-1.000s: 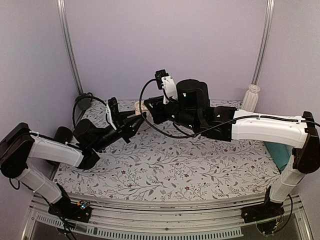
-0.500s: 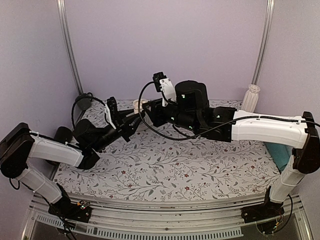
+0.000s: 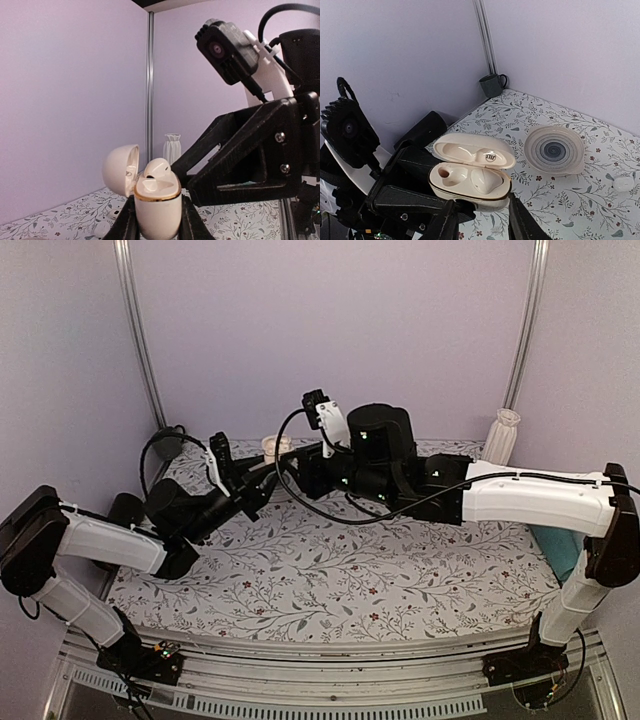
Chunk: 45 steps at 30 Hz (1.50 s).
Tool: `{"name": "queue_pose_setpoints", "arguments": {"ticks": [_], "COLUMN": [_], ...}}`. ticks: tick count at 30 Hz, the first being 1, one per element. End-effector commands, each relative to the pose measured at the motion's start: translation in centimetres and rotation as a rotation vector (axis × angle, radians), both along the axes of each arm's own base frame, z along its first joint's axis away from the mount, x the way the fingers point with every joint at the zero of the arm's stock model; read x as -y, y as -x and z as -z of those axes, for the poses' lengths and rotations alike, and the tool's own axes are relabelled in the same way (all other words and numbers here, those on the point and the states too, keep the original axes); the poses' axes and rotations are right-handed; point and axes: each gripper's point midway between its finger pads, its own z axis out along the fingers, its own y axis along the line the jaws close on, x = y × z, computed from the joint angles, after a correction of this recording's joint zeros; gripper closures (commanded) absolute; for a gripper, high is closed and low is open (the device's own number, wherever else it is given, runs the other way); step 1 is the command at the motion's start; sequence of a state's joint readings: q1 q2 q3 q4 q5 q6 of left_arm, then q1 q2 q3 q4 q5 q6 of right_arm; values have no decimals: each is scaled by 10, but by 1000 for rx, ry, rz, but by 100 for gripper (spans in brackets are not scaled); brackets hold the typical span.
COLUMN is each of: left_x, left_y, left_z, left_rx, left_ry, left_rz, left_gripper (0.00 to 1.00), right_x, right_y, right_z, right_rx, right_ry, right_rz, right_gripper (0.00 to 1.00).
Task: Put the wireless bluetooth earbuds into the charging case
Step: Insert the right earbud into the right side groove of the charging case, then pick up the left earbud from the center of the board.
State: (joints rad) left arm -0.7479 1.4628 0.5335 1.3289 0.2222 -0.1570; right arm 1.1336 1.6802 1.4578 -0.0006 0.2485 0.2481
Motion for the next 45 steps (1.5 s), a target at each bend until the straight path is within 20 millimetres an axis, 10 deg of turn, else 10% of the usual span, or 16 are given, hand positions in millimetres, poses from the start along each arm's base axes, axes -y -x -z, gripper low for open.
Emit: {"name": "queue_pose_setpoints", "arguments": {"ticks": [1,23,45], "left_x": [-10,-21,-82], "left_y": [12,37,30], "left_z": [-26,-21,-14], "left_rx": [93,143,63], "left_ry": [66,18,9], "left_rz": [-1,46,-235], "left_gripper": [100,100,100], "right_x": [6,43,25], "right_y": [8,-2,-65], "right_z": [9,-26,138], "right_rx": [-31,-288,-592], "right_ry": [36,-391,-17], "right_rz": [-14,-241,-26], "right_gripper": [61,33,37]}}
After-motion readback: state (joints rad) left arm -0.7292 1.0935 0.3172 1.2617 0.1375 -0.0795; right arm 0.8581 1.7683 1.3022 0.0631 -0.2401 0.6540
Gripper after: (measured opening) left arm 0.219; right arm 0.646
